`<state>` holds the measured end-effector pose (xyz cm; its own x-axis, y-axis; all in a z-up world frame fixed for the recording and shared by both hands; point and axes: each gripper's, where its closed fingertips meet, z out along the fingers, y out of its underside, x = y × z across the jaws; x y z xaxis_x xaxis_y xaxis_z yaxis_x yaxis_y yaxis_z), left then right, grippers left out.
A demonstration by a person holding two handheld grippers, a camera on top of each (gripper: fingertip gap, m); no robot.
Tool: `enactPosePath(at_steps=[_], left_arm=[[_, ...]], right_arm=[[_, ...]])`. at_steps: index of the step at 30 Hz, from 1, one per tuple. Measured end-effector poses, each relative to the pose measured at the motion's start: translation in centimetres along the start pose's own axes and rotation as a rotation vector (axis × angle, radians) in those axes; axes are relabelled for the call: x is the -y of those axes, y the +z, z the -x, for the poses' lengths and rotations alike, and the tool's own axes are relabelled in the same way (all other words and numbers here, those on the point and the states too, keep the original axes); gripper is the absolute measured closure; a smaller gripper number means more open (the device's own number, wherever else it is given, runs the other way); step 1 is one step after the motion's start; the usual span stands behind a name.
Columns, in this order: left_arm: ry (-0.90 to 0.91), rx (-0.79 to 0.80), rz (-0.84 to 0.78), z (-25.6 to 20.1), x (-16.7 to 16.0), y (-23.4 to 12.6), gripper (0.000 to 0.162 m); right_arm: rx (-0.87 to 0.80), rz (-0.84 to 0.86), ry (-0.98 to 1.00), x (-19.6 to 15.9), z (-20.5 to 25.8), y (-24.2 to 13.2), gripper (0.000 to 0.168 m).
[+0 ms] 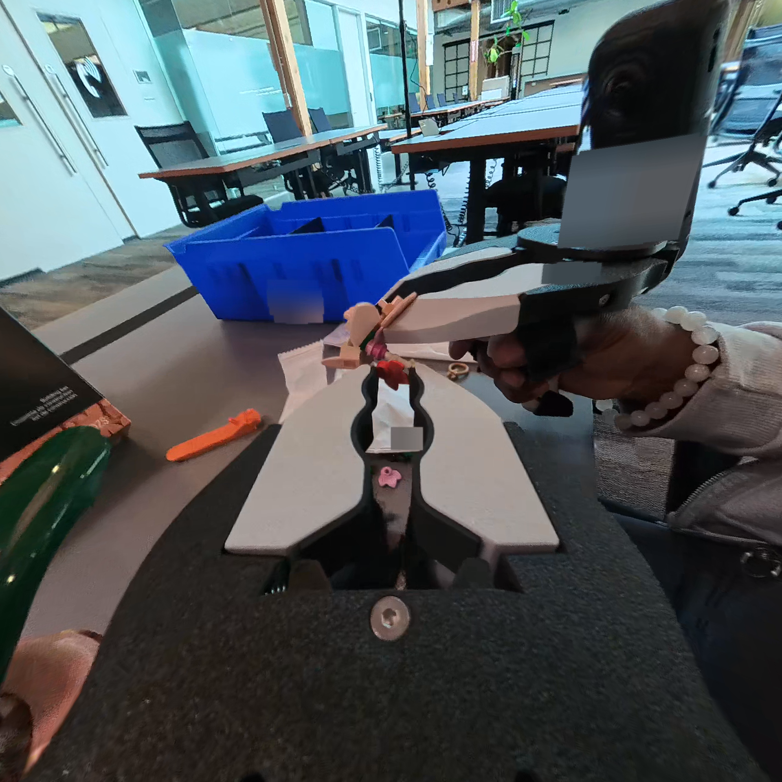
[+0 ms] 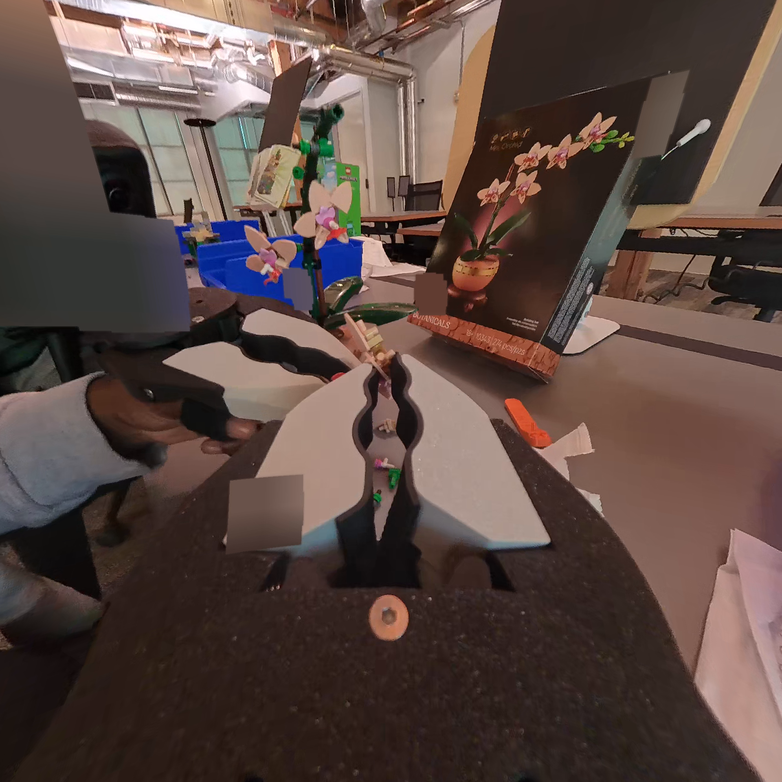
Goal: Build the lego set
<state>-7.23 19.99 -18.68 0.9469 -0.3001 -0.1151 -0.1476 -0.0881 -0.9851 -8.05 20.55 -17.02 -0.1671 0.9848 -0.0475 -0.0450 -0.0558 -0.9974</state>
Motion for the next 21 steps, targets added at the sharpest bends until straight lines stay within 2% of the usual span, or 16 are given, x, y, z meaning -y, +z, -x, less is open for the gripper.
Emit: enactPosePath(at_steps=[11, 13, 16, 19, 21], left_arm=[[0.144, 0.077, 0.128, 1.1, -3.0, -1.4, 0.15], [0.17, 0.085, 0.139, 1.3, -3.4, -1.6, 0.15], [0.169, 0.083, 0.089, 1.5, -3.0, -2.1, 0.15], [0.072, 0.028, -0.01, 1.4, -1.8, -2.7, 0.15], [0.029, -0.016, -0.078, 1.1, -0.9, -3.1, 0.15]], right_arm=[[-0.093, 0.151, -0.209, -2.9, 0.5, 1.6, 0.163], [-0.105, 0.173, -0.192, -3.3, 0.5, 1.7, 0.163], [-0.03, 0.172, 0.028, -3.6, 0.8, 2.0, 0.163], [0.102, 0.104, 0.327, -2.8, 1.2, 2.0, 0.164], [0.149, 0.073, 0.46, -2.6, 0.9, 1.8, 0.164]])
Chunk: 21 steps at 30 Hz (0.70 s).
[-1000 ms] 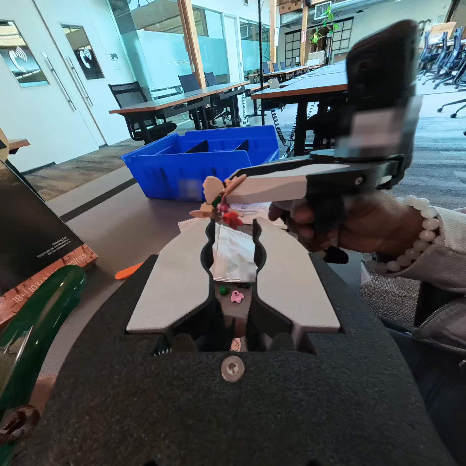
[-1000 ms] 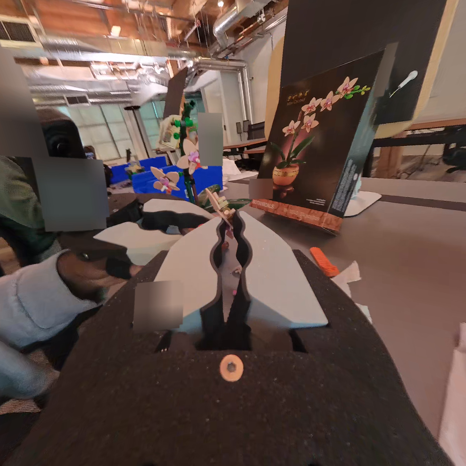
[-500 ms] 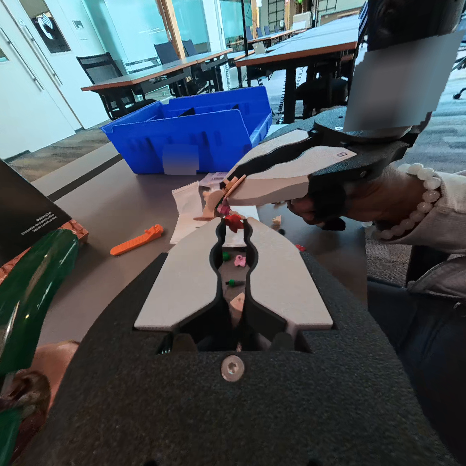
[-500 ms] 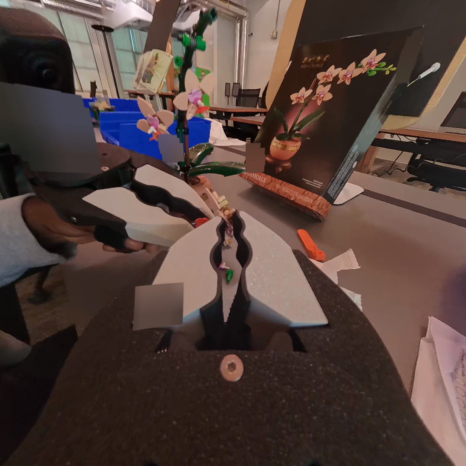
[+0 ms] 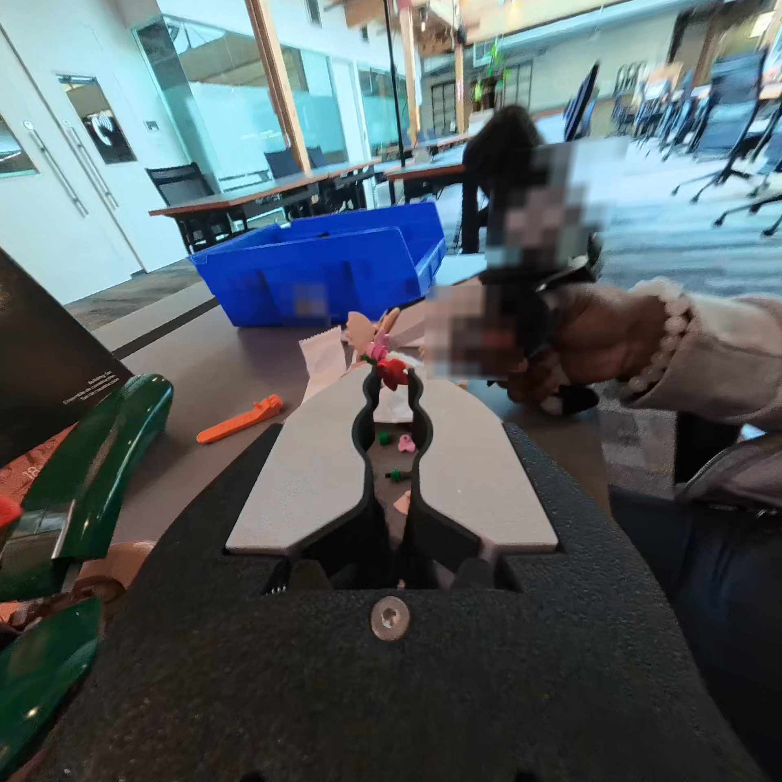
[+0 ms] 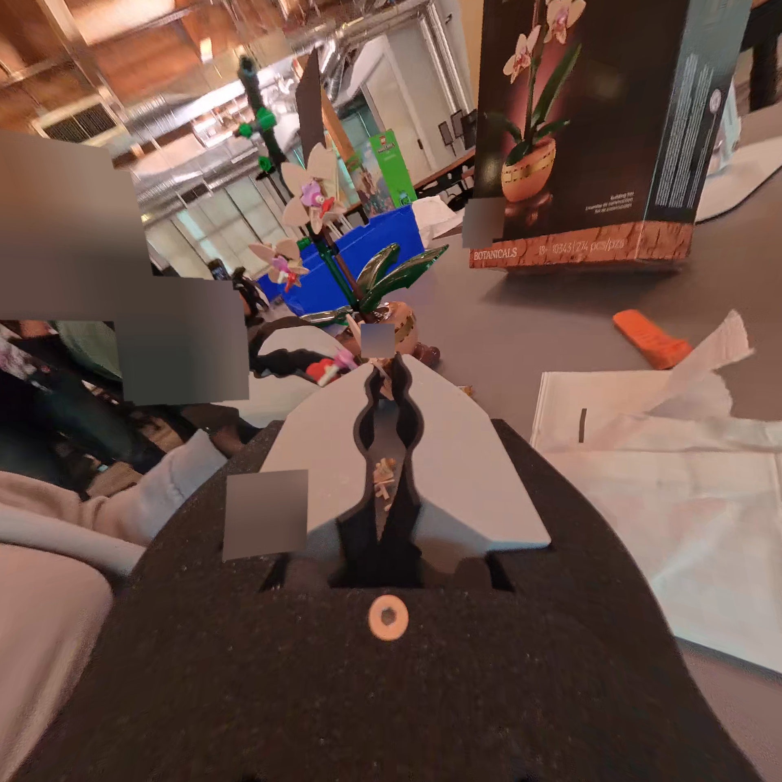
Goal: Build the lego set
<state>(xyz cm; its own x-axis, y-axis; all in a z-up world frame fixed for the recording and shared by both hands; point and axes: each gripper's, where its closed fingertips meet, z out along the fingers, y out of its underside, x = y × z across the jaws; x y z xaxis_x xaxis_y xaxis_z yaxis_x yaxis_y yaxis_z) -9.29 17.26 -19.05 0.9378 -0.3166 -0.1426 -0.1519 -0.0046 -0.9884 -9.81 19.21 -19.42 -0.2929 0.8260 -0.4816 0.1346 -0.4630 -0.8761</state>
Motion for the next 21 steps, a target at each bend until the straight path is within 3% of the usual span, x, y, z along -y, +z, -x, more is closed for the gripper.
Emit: enactPosePath(at_steps=[3, 8, 12, 21], left_arm=[[-0.046, -0.008, -0.012, 0.3, 0.1, -0.2, 0.15], [-0.063, 0.031, 0.045, 1.1, -0.8, -0.2, 0.15], [-0.058, 0.1, 0.289, 2.0, -4.1, 0.0, 0.149], [0.085, 0.065, 0.51, 0.3, -7.1, 0.5, 0.147]], right_arm=[[-0.005, -0.01, 0.032, -0.1, -0.5, -0.3, 0.164], [-0.031, 0.009, -0.073, 0.4, 0.0, -0.4, 0.164], [-0.127, 0.044, -0.214, 1.4, -0.6, -1.2, 0.163], [-0.155, 0.107, -0.27, 0.6, -0.8, -1.9, 0.163]])
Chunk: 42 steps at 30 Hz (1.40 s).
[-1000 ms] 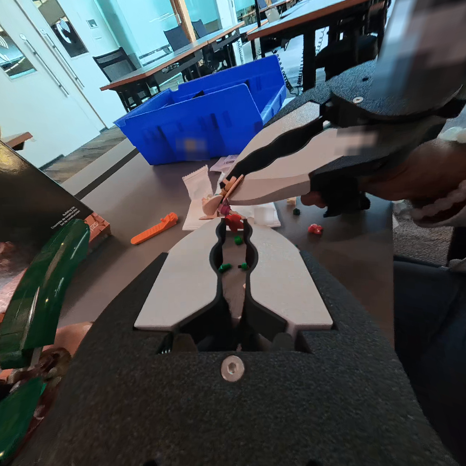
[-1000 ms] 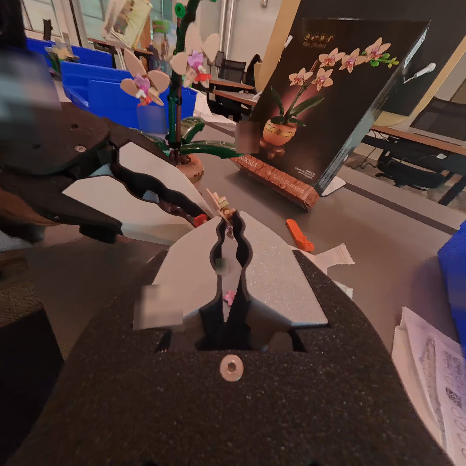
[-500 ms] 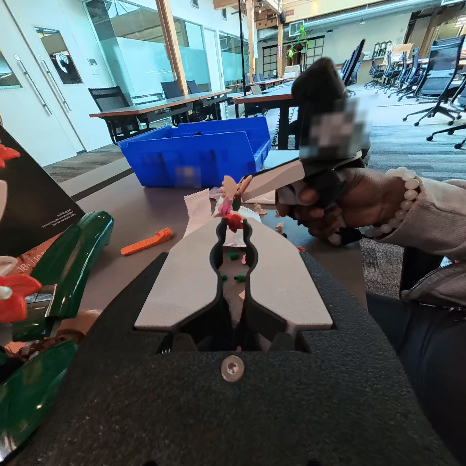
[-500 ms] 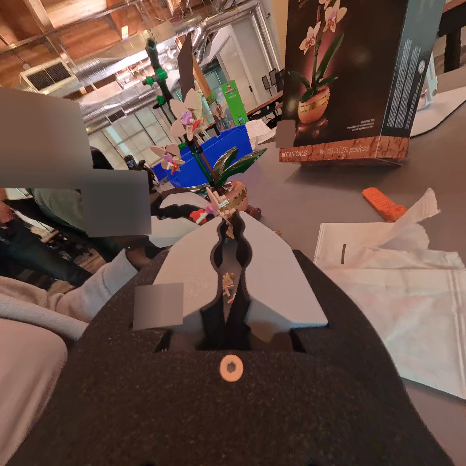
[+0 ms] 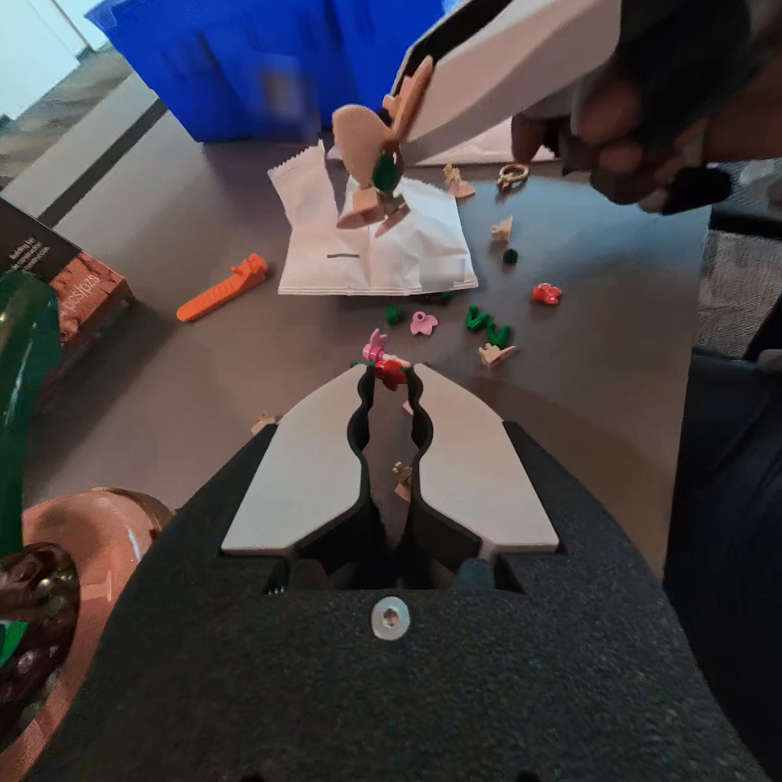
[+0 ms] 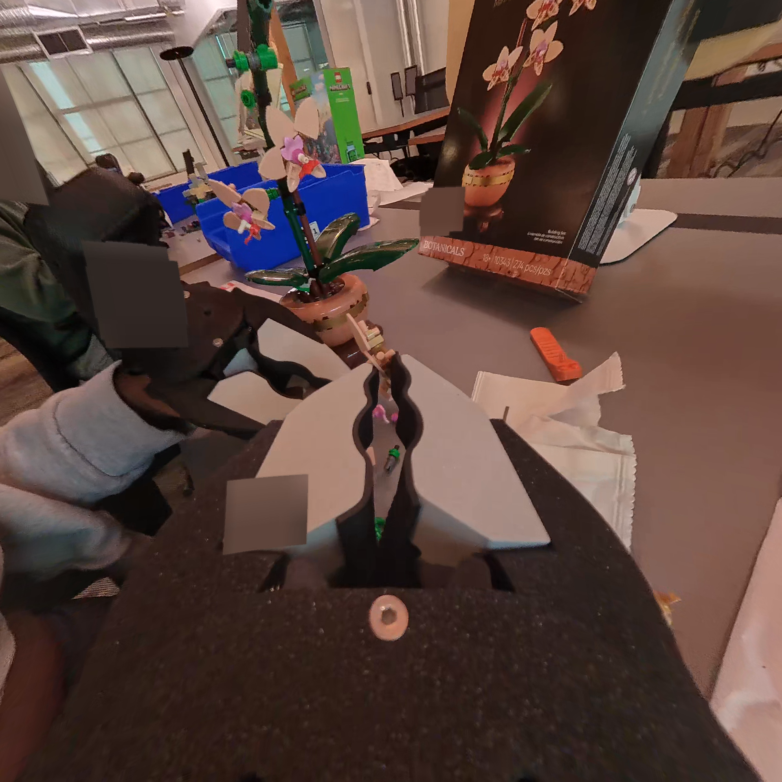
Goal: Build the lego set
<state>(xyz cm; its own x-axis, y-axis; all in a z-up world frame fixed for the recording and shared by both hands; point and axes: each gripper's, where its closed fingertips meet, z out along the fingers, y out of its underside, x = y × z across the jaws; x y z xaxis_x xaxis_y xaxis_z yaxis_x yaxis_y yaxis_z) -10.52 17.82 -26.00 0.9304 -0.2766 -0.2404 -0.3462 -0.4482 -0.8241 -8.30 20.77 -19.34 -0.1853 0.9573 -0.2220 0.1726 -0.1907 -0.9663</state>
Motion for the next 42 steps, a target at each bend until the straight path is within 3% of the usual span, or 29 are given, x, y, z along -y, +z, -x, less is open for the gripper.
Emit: enactPosePath(at_steps=[1, 6, 9, 13, 15, 20, 24, 29, 31, 33, 37, 42], left_arm=[[0.018, 0.005, 0.009, -0.2, -0.1, 0.2, 0.136], [0.034, 0.012, -0.003, -0.4, 0.4, 0.2, 0.127], [0.028, 0.065, -0.119, 0.5, 2.1, -0.5, 0.123], [0.13, 0.101, -0.403, 0.0, 6.2, -2.9, 0.137], [0.183, 0.125, -0.429, -0.2, 6.7, -3.2, 0.145], [0.241, 0.13, -0.376, -0.5, 6.0, -2.6, 0.147], [0.245, 0.173, -0.391, -0.3, 6.5, -3.0, 0.153], [0.334, 0.367, -0.387, 0.5, 7.1, -3.4, 0.155], [0.25, 0.358, -0.397, 0.5, 7.2, -3.4, 0.155], [0.065, 0.247, -0.437, 0.2, 7.4, -3.5, 0.157], [-0.161, 0.109, -0.509, -0.3, 7.8, -3.6, 0.16], [-0.37, -0.099, -0.577, -1.2, 8.4, -4.1, 0.16]], right_arm=[[0.011, 0.002, 0.02, -0.1, 0.0, 0.0, 0.164], [0.019, 0.052, 0.039, -0.9, -0.3, -0.2, 0.163], [0.047, 0.107, -0.046, -1.3, 0.2, -0.1, 0.164], [0.048, 0.202, -0.306, -1.7, 1.1, -0.1, 0.164], [0.036, 0.226, -0.42, -1.5, 1.5, -0.1, 0.164], [0.042, 0.219, -0.556, -0.7, 2.7, -0.1, 0.163], [-0.005, 0.205, -0.507, -0.3, 2.7, -0.1, 0.164], [-0.063, 0.125, -0.314, 0.1, 2.5, 0.3, 0.165], [-0.076, 0.047, -0.236, 0.3, 2.6, 0.3, 0.165], [-0.116, -0.037, -0.276, 0.5, 2.8, 0.0, 0.165], [-0.331, -0.069, -0.658, 1.2, 3.0, -0.6, 0.166], [-0.451, -0.076, -0.98, 2.1, 3.6, -1.1, 0.165]])
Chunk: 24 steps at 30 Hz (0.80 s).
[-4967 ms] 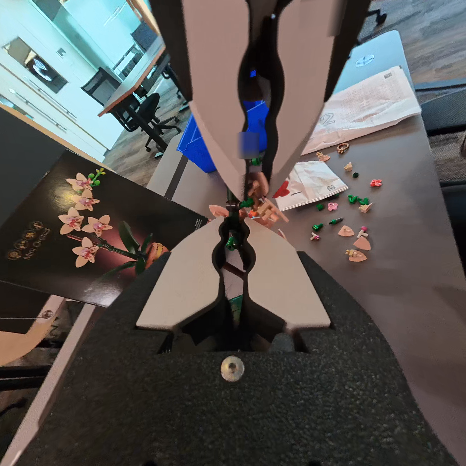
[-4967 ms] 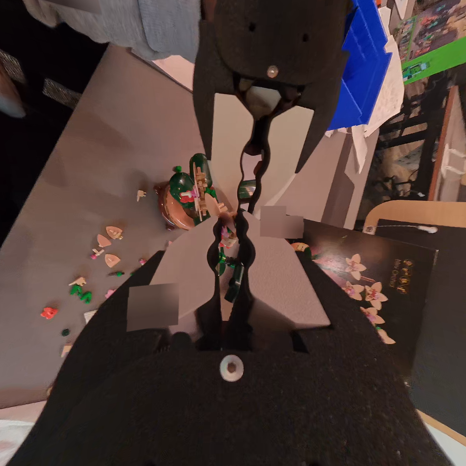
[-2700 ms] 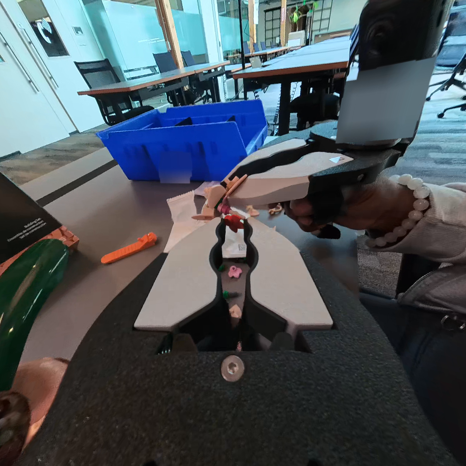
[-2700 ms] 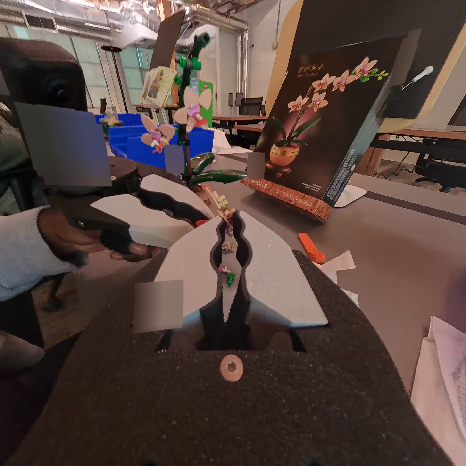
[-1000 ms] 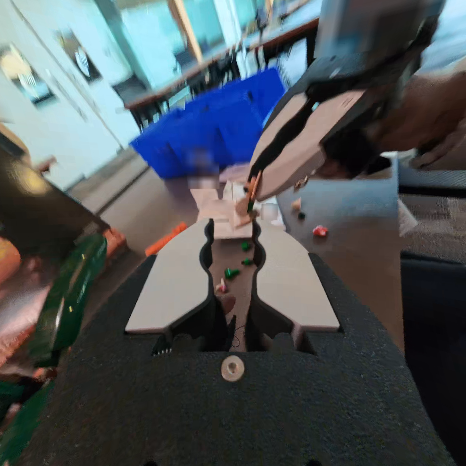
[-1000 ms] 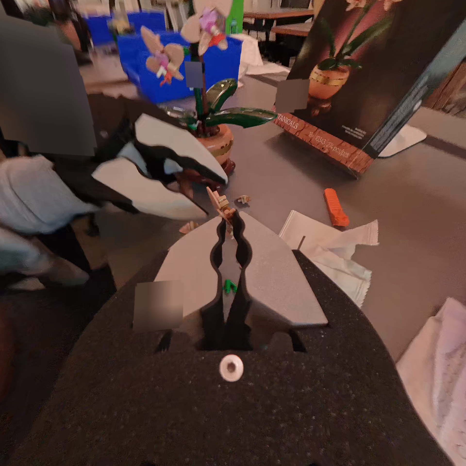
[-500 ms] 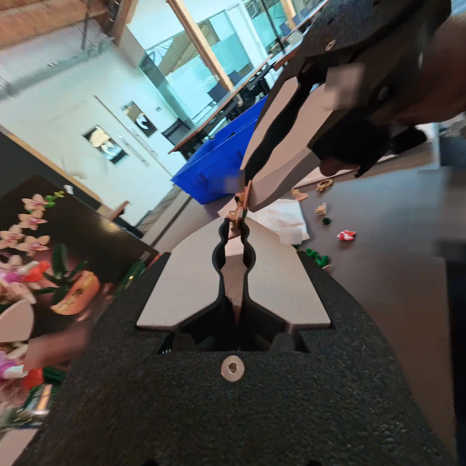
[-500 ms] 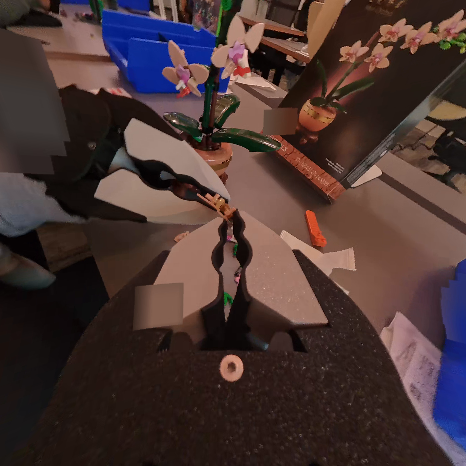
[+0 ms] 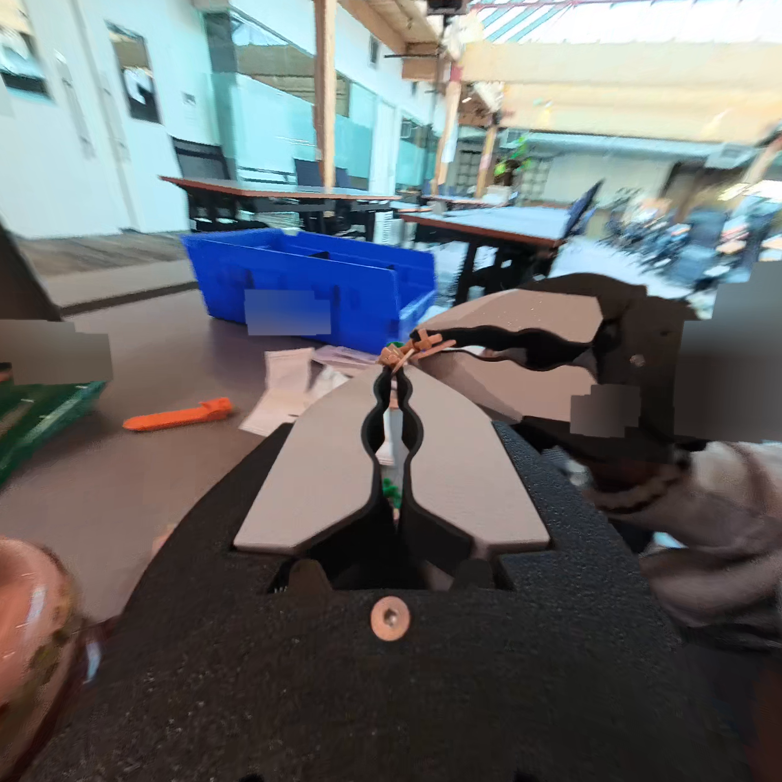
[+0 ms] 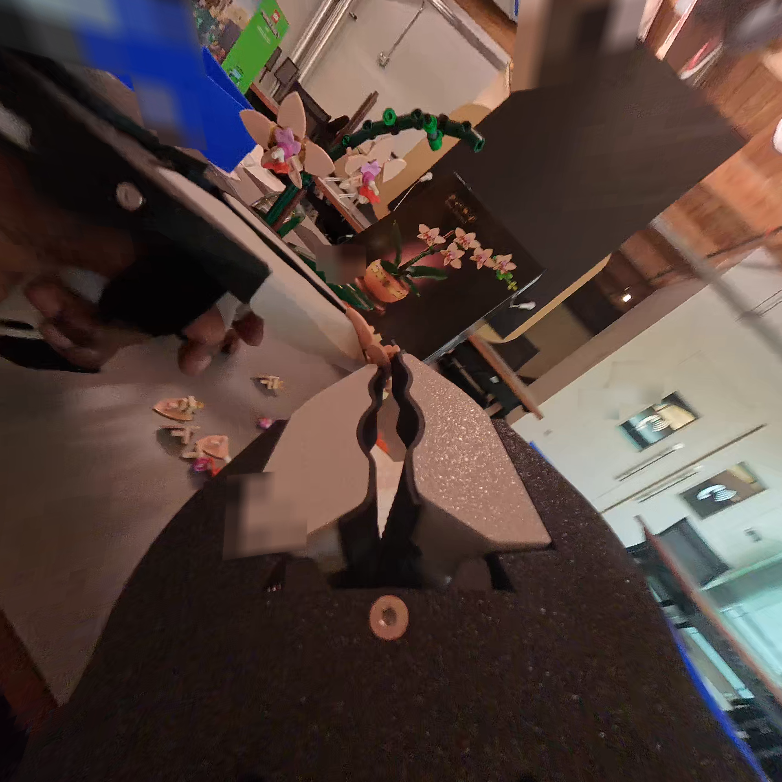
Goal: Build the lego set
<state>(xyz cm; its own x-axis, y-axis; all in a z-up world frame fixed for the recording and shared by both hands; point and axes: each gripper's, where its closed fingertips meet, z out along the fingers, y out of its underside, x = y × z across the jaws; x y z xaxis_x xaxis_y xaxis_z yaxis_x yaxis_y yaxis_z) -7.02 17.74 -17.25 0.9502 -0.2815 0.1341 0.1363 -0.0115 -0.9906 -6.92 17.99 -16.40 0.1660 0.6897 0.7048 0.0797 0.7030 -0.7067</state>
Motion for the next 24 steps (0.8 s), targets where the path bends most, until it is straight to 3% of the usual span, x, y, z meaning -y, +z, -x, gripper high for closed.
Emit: enactPosePath(at_steps=[3, 7, 9, 13, 17, 20, 24], left_arm=[[-0.201, -0.191, -0.002, -1.3, 0.0, -0.3, 0.16], [-0.37, -0.453, 0.01, -4.0, 0.1, -0.8, 0.162], [-0.279, -0.363, 0.051, -3.1, -1.0, -0.3, 0.162], [-0.023, -0.07, 0.251, 0.8, -3.8, -0.2, 0.162], [0.185, 0.131, 0.431, 3.5, -6.3, -0.5, 0.162], [0.307, 0.201, 0.519, 4.1, -7.5, -0.4, 0.158], [0.346, 0.217, 0.578, 4.3, -8.3, -0.4, 0.141]], right_arm=[[-0.027, -0.007, -0.11, 0.1, -0.6, -0.3, 0.165], [-0.003, 0.007, -0.087, -0.3, -1.2, -0.2, 0.168], [0.054, -0.026, -0.026, 0.0, -0.9, -0.1, 0.168], [0.195, 0.063, 0.067, -2.3, 0.8, 0.3, 0.168], [0.234, 0.089, 0.195, -3.7, 1.0, 0.3, 0.168], [0.247, 0.105, 0.268, -4.3, 0.7, 0.3, 0.168], [0.263, 0.115, 0.384, -5.1, 0.6, 0.0, 0.168]])
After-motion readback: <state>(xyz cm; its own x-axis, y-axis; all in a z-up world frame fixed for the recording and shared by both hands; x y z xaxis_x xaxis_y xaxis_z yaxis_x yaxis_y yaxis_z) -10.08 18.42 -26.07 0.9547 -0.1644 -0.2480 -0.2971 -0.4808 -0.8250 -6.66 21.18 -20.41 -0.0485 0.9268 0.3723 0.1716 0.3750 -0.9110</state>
